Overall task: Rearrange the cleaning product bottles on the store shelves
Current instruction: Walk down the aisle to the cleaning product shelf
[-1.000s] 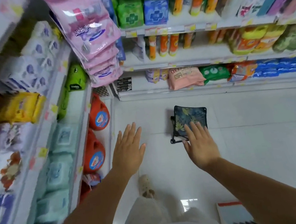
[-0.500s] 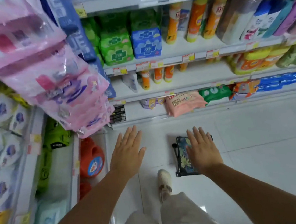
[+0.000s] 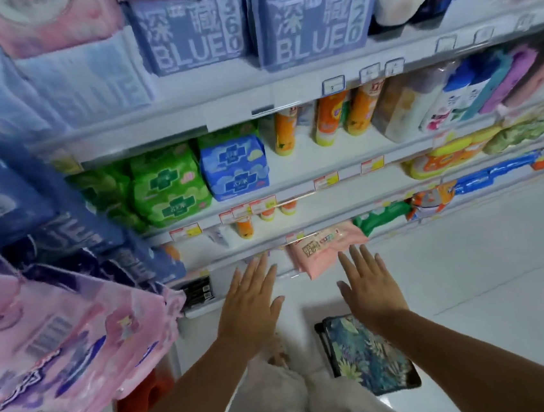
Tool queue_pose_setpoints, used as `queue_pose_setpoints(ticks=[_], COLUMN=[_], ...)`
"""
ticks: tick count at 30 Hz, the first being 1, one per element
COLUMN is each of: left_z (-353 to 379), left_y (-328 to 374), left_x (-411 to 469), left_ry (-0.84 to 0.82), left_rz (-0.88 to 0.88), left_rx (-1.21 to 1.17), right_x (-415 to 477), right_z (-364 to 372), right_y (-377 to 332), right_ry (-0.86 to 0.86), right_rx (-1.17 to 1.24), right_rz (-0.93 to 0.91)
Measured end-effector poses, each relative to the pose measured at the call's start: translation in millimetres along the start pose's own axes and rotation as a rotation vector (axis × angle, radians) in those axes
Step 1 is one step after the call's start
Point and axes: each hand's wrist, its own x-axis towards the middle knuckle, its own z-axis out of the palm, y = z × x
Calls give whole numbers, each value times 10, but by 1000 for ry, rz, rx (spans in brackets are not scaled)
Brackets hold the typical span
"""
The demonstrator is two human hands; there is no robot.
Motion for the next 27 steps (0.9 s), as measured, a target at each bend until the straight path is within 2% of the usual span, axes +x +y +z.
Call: queue_pose_setpoints(ticks=[2, 6, 16, 22, 27], left_z=[10, -6, -205, -301, -251], left_y=[-81, -248, -232, -195, -96], left_x=[262, 716, 1502, 1829, 2099], left_ry=[-14, -8, 4, 12, 27], left_rz=[30, 92, 234, 202, 94], left_rx=[-21, 5, 80, 54, -3], right_x=[227, 596, 888, 1201, 1559], right_z=[-54, -114, -387, -536, -590], right_y=[-22, -68, 159, 365, 630], right_ry=[-35, 24, 53, 58, 101], right_rx=[60, 83, 81, 83, 79], right_rz=[67, 111, 253, 206, 91])
